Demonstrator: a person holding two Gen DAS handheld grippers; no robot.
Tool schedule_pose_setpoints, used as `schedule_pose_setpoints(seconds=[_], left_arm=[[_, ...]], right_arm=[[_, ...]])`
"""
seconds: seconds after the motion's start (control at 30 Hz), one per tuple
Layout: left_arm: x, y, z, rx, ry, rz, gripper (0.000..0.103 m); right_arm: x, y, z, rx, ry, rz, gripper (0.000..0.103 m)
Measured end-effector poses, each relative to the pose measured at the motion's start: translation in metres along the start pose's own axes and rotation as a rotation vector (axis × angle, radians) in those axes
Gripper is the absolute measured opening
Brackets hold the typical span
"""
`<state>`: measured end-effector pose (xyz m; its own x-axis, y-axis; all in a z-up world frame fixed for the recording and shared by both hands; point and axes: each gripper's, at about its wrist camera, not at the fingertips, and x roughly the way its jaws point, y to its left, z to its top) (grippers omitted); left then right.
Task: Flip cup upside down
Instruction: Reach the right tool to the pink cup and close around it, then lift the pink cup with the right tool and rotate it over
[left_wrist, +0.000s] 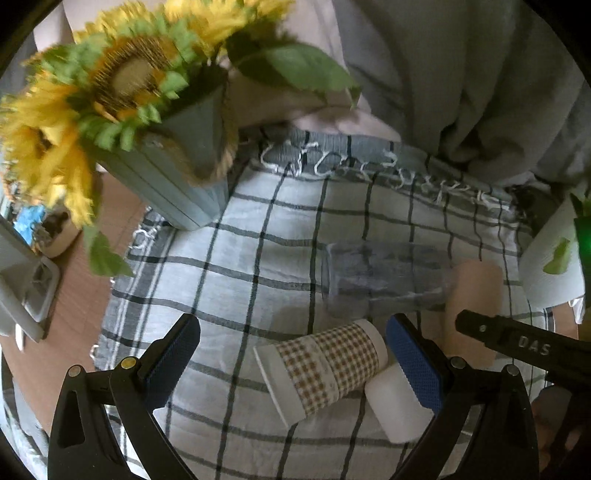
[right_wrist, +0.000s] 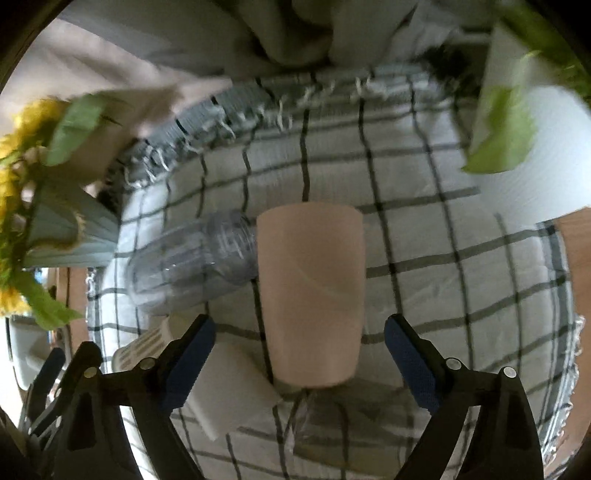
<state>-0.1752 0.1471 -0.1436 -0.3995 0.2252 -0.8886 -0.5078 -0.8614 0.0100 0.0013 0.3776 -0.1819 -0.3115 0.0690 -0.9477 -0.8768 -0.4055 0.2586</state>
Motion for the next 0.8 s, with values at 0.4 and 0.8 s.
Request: schedule_pose_setpoints(seconds=[0.4, 0.8], left_arm=[[0.031, -0.007, 0.004, 0.003, 0.060, 0.000, 0.103], [-0.024, -0.008, -0.003, 0.035, -0.065, -0.025, 0.103]], right_arm=[[0.043, -0.005, 0.019, 0.027, 0.082, -0.033, 0.070], [-0.019, -0.002, 0.004, 0.019, -0.091, -0.045, 0.070]])
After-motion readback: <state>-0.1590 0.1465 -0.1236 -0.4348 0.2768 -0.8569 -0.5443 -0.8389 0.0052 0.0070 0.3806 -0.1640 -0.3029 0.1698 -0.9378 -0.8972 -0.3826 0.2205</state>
